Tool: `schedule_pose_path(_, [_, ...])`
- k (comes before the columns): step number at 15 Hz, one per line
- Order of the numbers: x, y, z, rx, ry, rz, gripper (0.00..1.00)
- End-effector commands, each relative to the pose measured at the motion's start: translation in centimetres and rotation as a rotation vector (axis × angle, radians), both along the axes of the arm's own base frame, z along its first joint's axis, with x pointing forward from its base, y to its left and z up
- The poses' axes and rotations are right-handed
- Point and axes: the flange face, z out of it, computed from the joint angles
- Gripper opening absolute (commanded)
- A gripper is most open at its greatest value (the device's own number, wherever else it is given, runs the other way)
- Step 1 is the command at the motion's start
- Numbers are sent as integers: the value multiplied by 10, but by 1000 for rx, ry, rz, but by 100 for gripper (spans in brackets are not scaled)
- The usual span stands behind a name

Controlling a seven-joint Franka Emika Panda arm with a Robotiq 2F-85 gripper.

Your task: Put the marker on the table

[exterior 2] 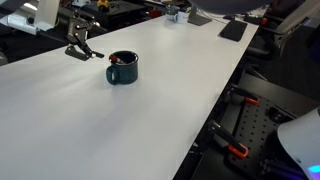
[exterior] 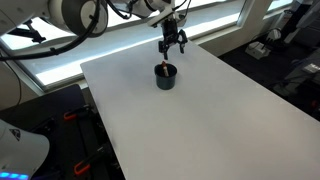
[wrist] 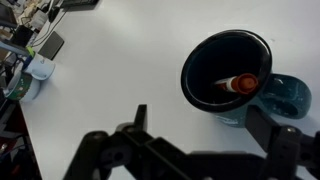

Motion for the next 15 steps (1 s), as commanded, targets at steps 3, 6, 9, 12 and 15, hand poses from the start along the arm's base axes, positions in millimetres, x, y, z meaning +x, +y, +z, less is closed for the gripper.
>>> schedule_pose_path(3, [-19, 32, 30, 0, 50, -5, 100])
schedule_pose_path(6, [-31, 39, 34, -3, 93, -46, 100])
schedule_pose_path(9, [-36, 26, 23, 25, 154, -113, 100])
schedule_pose_path(12, [-37, 6, 9, 55, 202, -181, 100])
schedule_pose_path(15, [-31, -18, -4, 62, 201, -217, 100])
